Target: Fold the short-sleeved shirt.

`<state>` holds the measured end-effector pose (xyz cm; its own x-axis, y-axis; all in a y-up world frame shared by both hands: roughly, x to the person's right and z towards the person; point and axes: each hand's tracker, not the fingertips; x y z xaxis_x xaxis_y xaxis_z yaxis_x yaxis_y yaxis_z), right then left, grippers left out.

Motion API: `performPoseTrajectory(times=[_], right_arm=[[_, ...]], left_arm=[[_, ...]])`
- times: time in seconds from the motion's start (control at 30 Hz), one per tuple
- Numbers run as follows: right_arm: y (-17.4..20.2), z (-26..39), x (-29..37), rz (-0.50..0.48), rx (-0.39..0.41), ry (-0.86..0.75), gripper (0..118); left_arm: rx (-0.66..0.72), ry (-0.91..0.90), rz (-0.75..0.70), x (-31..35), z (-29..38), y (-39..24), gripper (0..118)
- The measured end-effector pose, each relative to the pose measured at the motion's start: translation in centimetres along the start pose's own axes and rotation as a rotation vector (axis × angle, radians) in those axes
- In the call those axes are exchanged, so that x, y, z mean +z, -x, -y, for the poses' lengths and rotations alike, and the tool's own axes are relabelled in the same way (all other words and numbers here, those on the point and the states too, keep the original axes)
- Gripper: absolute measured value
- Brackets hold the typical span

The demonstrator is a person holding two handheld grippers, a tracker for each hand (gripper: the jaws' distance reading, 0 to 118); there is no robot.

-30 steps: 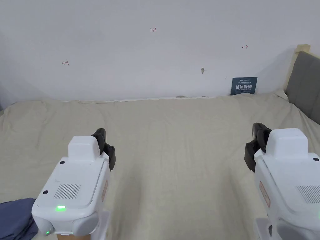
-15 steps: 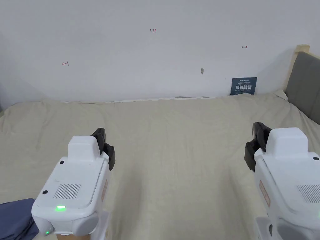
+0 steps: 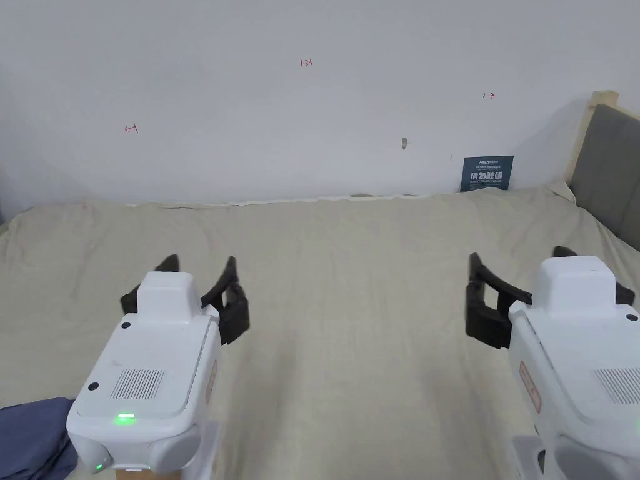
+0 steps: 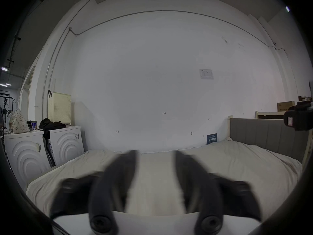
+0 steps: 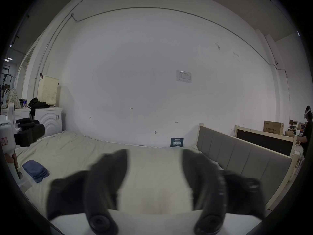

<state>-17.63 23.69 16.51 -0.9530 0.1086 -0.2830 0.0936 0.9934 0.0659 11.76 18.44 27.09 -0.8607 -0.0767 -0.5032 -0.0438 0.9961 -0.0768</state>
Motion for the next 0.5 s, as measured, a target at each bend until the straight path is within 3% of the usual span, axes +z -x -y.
performPoseTrajectory(times=[0.07,0.1,0.5], right_arm=[[0.01,0.12,-0.05,0.009,-0.004,-0.004,112],[0.01,0.17,0.0,0.014,-0.004,-0.011,118],[0.2,0.01,0.11,0.026,0.002,-0.027,118]], left_arm=[[0.01,0.012,0.009,-0.13,-0.12,0.16,116],[0.014,0.003,0.007,-0.15,-0.08,0.1,118],[-0.043,-0.016,0.003,-0.02,0.02,-0.24,118]])
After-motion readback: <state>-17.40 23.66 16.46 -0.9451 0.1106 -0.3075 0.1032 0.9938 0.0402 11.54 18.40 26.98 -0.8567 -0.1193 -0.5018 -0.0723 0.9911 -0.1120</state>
